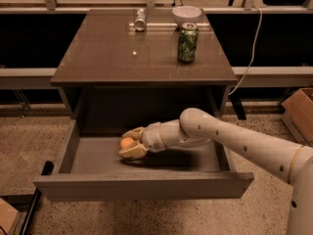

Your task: Pick orange from top drawer and place on counter

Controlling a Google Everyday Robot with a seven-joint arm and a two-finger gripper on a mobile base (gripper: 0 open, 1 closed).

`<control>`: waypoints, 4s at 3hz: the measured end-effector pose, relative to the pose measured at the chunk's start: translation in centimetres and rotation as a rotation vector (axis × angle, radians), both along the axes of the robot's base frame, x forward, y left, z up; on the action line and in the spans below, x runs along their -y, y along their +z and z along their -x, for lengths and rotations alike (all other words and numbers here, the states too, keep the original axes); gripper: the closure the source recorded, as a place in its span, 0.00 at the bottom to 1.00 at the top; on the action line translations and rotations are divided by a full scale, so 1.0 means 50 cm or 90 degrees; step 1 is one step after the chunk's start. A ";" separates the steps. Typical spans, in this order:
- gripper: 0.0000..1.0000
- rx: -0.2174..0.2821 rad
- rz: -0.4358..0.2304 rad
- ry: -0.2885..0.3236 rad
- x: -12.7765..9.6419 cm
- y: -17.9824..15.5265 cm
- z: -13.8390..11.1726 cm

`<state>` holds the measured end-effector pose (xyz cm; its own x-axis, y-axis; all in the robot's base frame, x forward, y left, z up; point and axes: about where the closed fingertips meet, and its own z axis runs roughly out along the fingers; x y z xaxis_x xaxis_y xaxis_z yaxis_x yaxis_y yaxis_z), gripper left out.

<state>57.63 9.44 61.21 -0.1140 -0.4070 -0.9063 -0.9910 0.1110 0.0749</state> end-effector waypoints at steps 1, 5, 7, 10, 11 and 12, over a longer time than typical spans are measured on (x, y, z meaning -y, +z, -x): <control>0.74 0.001 0.005 -0.001 0.001 0.006 0.004; 1.00 0.274 0.208 0.036 -0.050 0.596 0.076; 1.00 0.290 0.187 0.001 -0.067 0.616 0.079; 1.00 0.298 0.070 -0.221 0.050 0.591 -0.108; 1.00 0.280 0.032 -0.251 0.087 0.566 -0.182; 1.00 0.270 -0.018 -0.273 0.116 0.544 -0.265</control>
Offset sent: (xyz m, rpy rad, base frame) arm -0.0312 -0.0104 0.0790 0.0487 -0.0781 0.0083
